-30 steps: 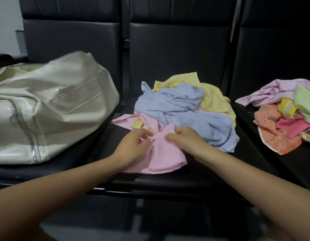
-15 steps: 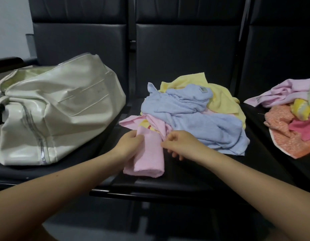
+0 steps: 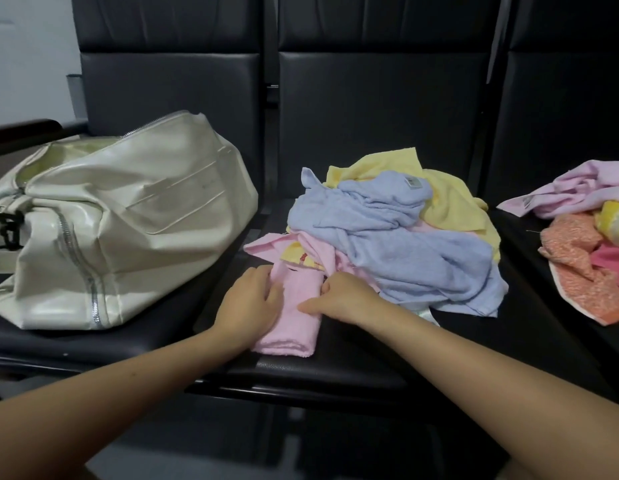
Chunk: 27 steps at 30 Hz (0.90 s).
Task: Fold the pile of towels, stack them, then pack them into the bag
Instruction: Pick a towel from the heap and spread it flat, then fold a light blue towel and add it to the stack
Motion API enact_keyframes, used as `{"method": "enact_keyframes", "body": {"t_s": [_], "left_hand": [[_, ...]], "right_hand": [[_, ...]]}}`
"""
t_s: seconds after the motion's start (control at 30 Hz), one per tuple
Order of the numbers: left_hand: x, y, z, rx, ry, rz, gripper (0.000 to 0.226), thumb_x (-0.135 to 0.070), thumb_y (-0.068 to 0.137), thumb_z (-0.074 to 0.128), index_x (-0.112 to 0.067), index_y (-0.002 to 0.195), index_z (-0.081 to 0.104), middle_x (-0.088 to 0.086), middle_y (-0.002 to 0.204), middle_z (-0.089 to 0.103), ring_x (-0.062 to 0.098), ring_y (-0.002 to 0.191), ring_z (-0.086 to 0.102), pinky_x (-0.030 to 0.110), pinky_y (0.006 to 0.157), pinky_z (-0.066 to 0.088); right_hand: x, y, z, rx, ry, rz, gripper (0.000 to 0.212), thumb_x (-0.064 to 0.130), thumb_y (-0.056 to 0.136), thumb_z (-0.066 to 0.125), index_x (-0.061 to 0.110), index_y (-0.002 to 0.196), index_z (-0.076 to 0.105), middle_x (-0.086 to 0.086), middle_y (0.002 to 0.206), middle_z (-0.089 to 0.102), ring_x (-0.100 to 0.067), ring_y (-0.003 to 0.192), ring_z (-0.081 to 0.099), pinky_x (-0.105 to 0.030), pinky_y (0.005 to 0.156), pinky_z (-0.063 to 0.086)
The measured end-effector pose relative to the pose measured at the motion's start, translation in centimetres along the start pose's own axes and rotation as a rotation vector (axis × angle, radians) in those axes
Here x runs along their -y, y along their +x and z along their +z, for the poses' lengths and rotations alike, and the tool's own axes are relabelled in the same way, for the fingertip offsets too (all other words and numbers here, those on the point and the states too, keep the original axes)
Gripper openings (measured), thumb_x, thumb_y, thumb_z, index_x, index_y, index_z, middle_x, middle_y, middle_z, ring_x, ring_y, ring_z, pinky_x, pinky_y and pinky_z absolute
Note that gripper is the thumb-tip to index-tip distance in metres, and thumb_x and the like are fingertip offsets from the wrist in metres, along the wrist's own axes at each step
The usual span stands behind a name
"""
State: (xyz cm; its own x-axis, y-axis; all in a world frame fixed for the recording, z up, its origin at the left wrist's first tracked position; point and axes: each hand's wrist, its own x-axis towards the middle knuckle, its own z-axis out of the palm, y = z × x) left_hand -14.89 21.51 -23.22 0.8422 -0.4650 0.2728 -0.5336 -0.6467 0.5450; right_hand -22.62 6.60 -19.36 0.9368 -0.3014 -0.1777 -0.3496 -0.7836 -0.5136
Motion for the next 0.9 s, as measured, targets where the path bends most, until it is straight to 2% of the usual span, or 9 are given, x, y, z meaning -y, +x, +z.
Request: {"method": "enact_keyframes", "body": {"t_s": [0.1,0.23,0.33,0.4,0.5,0.6,0.67,0.8,0.9], "left_hand": [[0.3,-0.3,-0.4,0.035,-0.010,0.029,0.042,-0.029,0.093,0.056,-0.011,0.130,0.054,0.006,0.109,0.057,0.022,0.102,0.055,0.033,0.088,0.042],[-0.1,-0.5,-0.8,0.106,-0.065,0.084,0.059,-0.041,0.085,0.062,-0.019,0.138,0.047,-0.005,0.101,0.055,0.012,0.091,0.054,0.032,0.090,0.047],[-2.1,-0.3,-1.7,0.234,-0.503,-0.036,0.049,-0.039,0.085,0.066,-0.025,0.130,0.054,-0.007,0.108,0.067,0.001,0.096,0.063,0.027,0.095,0.050],[-3.7,-0.1,-2.4,0.466,-0.866,-0.208,0.048,-0.045,0.080,0.065,-0.023,0.123,0.059,0.001,0.112,0.071,0.010,0.100,0.066,0.036,0.097,0.051],[-6.2,0.2,-3.4,0.708,-1.173,-0.356,0.050,-0.049,0.085,0.062,-0.017,0.124,0.058,0.005,0.109,0.070,0.019,0.094,0.068,0.032,0.081,0.057],[-8.9,1.4,-3.4,0.662,-1.372,-0.331,0.036,-0.037,0.096,0.048,-0.016,0.122,0.058,0.008,0.112,0.072,0.020,0.101,0.070,0.033,0.075,0.059],[-10.3,2.6,-2.4,0.591,-1.406,-0.354,0.032,-0.032,0.098,0.047,-0.010,0.119,0.059,0.007,0.103,0.074,0.018,0.098,0.071,0.031,0.071,0.059],[-11.3,5.6,0.2,0.410,-1.374,-0.324,0.046,-0.038,0.100,0.046,-0.005,0.133,0.051,0.009,0.121,0.068,0.017,0.111,0.065,0.029,0.089,0.053],[-11.9,8.0,1.0,0.219,-1.198,-0.283,0.052,-0.046,0.089,0.057,-0.010,0.125,0.059,0.007,0.111,0.072,0.018,0.104,0.068,0.040,0.093,0.053]], "right_hand": [[0.5,0.0,-0.5,-0.029,0.169,-0.002,0.035,0.033,0.084,0.065,0.018,0.061,0.043,0.002,0.064,0.045,-0.012,0.062,0.042,-0.025,0.053,0.029],[0.8,-0.5,-1.3,-0.082,0.740,-0.030,0.012,0.015,0.090,0.054,0.015,0.079,0.057,-0.004,0.082,0.061,-0.017,0.077,0.056,-0.027,0.066,0.043],[0.7,-0.6,-3.0,-0.104,0.856,-0.049,0.007,0.012,0.089,0.053,0.014,0.085,0.058,-0.007,0.087,0.061,-0.021,0.083,0.058,-0.032,0.073,0.045],[0.5,-0.8,-4.8,-0.137,0.938,-0.065,0.008,0.011,0.087,0.056,0.015,0.080,0.058,-0.007,0.085,0.061,-0.022,0.084,0.058,-0.034,0.075,0.046],[-0.4,-1.3,-7.4,-0.067,1.011,-0.103,0.003,0.013,0.088,0.061,0.012,0.086,0.062,-0.007,0.087,0.066,-0.020,0.084,0.063,-0.033,0.074,0.050],[-1.6,-2.0,-9.2,0.023,0.972,-0.085,0.016,0.019,0.091,0.063,0.006,0.098,0.065,-0.008,0.091,0.069,-0.017,0.083,0.066,-0.028,0.070,0.052],[-2.5,-1.9,-9.9,0.014,1.108,-0.044,0.021,0.021,0.090,0.065,0.004,0.103,0.066,-0.007,0.093,0.073,-0.016,0.081,0.070,-0.026,0.068,0.057],[-4.5,-1.6,-10.8,0.099,1.253,0.119,0.034,0.023,0.080,0.073,0.015,0.113,0.066,-0.001,0.094,0.073,-0.015,0.084,0.068,-0.025,0.067,0.053],[-5.7,0.2,-11.9,0.085,1.186,0.189,0.042,0.022,0.079,0.074,0.015,0.119,0.063,0.000,0.092,0.066,-0.013,0.079,0.057,-0.021,0.057,0.040]]}}
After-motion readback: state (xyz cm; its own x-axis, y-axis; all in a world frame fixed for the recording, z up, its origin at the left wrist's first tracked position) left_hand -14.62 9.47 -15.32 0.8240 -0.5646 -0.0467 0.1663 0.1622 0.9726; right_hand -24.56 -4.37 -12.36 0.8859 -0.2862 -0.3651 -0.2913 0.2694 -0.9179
